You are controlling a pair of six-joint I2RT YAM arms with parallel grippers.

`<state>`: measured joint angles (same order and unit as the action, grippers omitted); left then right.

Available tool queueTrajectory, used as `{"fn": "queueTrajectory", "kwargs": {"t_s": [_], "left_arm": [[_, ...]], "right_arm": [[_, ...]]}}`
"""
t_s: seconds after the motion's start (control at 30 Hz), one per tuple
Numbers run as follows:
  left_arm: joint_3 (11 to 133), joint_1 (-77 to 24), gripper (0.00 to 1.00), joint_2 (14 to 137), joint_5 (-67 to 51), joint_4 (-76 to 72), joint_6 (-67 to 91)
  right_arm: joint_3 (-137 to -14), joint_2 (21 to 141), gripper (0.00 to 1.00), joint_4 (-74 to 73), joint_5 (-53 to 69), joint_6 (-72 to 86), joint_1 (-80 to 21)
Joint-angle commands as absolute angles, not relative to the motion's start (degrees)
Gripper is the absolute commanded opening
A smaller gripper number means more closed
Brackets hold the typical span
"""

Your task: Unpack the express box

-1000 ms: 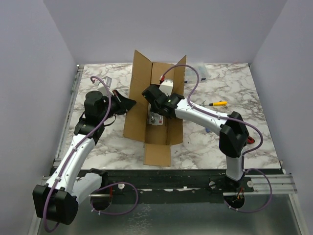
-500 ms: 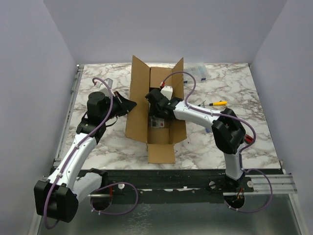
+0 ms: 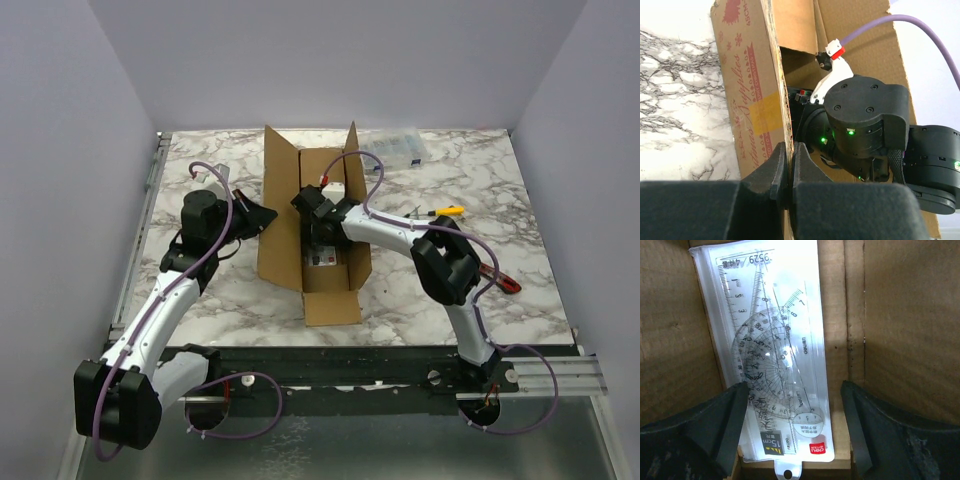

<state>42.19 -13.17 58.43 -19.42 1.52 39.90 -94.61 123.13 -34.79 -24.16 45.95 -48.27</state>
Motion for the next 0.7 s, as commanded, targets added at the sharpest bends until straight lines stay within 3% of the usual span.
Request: {"fn": "queueTrajectory", "kwargs": {"t_s": [0.0, 0.1, 0.2, 0.4, 0.67], "left_arm": [[41.09, -13.74, 0.0, 58.22, -20.0, -2.72, 38.51], [40.52, -13.81, 0.0, 57.98, -20.04, -2.71, 38.67], [39.9, -13.81, 0.0, 57.51, -20.12, -2.71, 38.67], [38.97, -13.82, 0.0, 56.88, -20.13, -2.63, 38.7], [38.64, -13.86, 0.0, 56.95, -19.43, -2.38, 38.12]], "right_arm": [[-92.69, 127.24, 0.85, -34.75, -23.48, 45.94, -47.82], [-90.38, 127.99, 0.7, -32.35, -22.37, 46.74, -47.19], [-90.85, 128.83, 0.43, -31.92, -23.92, 45.23, -47.02], [-92.69, 125.55, 0.04, -31.32, -27.3, 40.77, -47.02], [-93.11, 116.73, 0.0, -29.75, -27.76, 37.47, -47.11]]}}
